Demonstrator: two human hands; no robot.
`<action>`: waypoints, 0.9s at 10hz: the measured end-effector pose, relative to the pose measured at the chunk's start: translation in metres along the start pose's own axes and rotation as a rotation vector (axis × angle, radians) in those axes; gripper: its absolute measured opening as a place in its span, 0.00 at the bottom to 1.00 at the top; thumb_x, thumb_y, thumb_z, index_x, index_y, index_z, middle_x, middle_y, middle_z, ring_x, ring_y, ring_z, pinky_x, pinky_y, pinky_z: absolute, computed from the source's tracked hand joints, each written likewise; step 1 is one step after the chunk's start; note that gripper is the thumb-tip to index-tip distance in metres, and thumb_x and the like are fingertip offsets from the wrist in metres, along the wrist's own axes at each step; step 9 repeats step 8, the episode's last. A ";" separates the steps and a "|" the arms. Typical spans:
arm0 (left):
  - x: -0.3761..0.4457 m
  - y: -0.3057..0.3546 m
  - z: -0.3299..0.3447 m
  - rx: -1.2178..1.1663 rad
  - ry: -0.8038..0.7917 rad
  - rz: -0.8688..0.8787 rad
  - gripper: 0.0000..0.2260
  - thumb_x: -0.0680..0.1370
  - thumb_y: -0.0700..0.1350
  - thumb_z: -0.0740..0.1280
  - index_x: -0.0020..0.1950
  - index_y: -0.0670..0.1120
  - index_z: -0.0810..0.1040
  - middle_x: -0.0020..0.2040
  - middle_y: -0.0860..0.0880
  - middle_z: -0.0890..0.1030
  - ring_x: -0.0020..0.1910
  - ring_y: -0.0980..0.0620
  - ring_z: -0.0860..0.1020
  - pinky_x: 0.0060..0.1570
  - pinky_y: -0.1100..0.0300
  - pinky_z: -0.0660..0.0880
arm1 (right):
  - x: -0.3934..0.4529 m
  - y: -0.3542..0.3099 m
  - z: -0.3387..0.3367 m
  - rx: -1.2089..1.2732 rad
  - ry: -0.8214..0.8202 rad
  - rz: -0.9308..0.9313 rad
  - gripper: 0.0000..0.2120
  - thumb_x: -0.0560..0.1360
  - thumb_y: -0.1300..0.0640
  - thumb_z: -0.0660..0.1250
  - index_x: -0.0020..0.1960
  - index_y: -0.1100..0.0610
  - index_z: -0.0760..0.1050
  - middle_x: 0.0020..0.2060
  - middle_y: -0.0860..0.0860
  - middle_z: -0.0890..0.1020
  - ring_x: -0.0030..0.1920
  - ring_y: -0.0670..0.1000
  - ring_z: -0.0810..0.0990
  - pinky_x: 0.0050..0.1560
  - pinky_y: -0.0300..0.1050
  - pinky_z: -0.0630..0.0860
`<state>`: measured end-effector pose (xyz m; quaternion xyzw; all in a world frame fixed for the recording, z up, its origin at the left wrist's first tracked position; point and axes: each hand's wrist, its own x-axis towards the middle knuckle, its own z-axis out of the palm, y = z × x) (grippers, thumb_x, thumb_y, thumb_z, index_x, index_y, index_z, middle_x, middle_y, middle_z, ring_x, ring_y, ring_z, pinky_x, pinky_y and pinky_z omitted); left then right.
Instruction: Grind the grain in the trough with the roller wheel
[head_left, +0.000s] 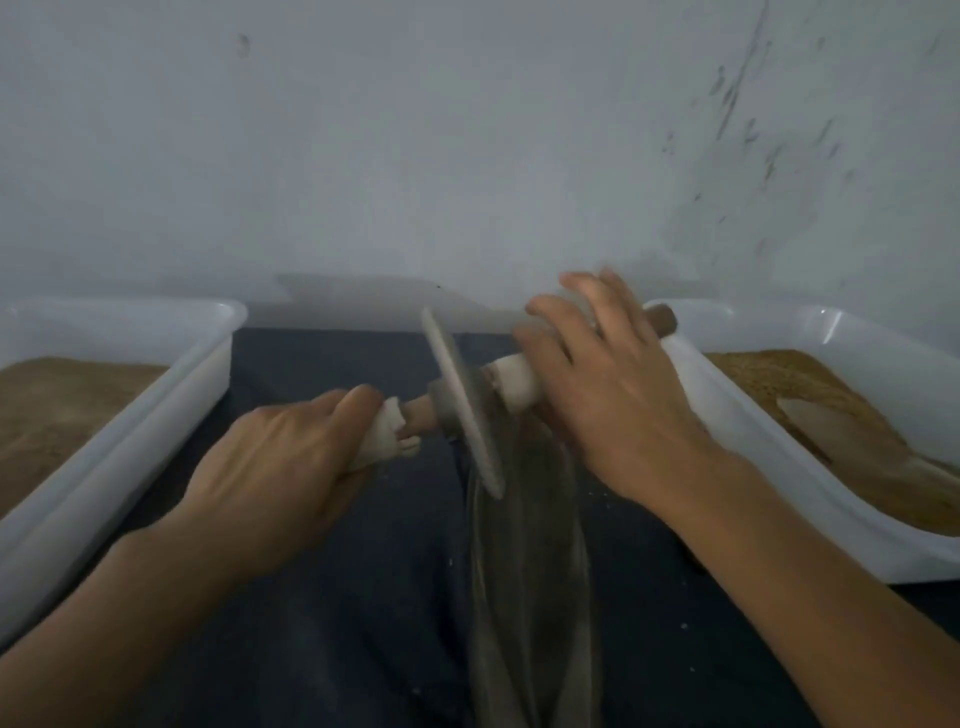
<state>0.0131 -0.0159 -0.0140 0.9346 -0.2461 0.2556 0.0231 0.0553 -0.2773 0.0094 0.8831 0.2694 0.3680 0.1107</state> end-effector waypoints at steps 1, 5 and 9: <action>0.029 0.005 0.010 0.019 -0.032 0.157 0.12 0.71 0.46 0.71 0.50 0.47 0.72 0.41 0.50 0.77 0.33 0.45 0.77 0.27 0.55 0.70 | -0.026 0.013 -0.006 0.006 -0.075 0.068 0.19 0.62 0.65 0.75 0.52 0.59 0.77 0.45 0.56 0.79 0.46 0.59 0.76 0.49 0.55 0.72; 0.028 0.010 0.062 -0.077 -0.129 0.255 0.10 0.74 0.51 0.67 0.54 0.54 0.71 0.44 0.56 0.76 0.38 0.53 0.77 0.33 0.59 0.65 | -0.079 0.006 0.015 0.228 -0.411 0.106 0.28 0.66 0.61 0.75 0.64 0.52 0.71 0.55 0.48 0.77 0.52 0.50 0.74 0.53 0.49 0.74; 0.020 0.014 0.058 -0.061 -0.146 0.241 0.09 0.75 0.51 0.66 0.52 0.53 0.70 0.44 0.56 0.75 0.40 0.53 0.75 0.33 0.59 0.65 | -0.087 0.006 0.002 0.316 -0.327 0.162 0.26 0.71 0.57 0.72 0.66 0.48 0.69 0.59 0.45 0.76 0.57 0.47 0.74 0.57 0.44 0.72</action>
